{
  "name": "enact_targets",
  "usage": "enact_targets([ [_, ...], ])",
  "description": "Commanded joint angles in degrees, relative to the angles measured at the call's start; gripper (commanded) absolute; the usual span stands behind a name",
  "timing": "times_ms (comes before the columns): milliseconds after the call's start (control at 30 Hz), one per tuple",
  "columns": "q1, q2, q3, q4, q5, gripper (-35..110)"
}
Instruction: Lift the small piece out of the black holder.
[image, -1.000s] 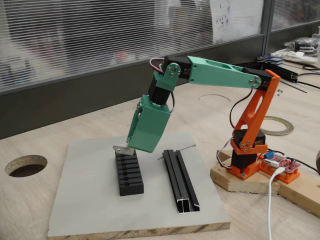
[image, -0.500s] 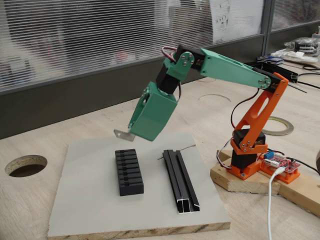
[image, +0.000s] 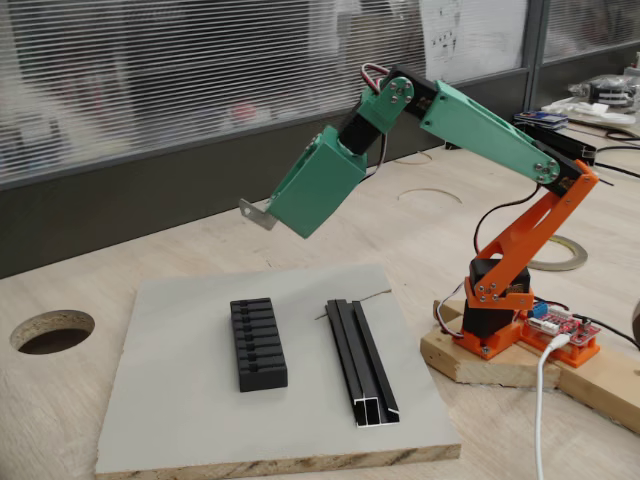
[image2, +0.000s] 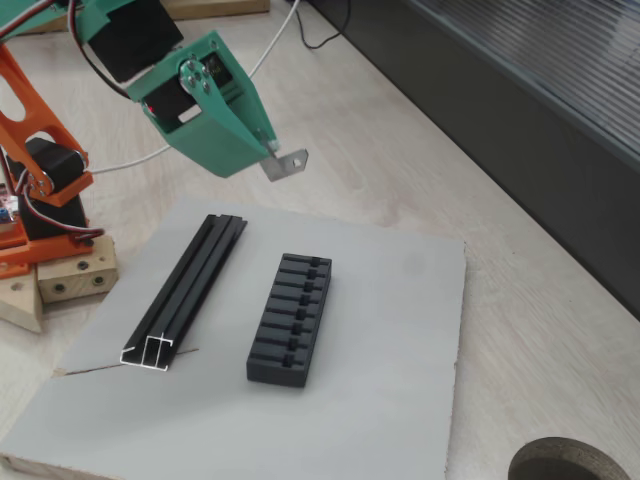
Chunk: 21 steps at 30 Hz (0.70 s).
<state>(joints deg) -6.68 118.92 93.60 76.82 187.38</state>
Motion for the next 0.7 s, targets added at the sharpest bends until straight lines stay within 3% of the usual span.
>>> enact_targets([
  [0,0.4,2.3,-1.7,-0.8,-0.1,7],
  [267,2.7,1.3,-12.0,-0.7,-0.1,7],
  [667,4.6,2.0,-12.2,-0.1,0.0,6],
])
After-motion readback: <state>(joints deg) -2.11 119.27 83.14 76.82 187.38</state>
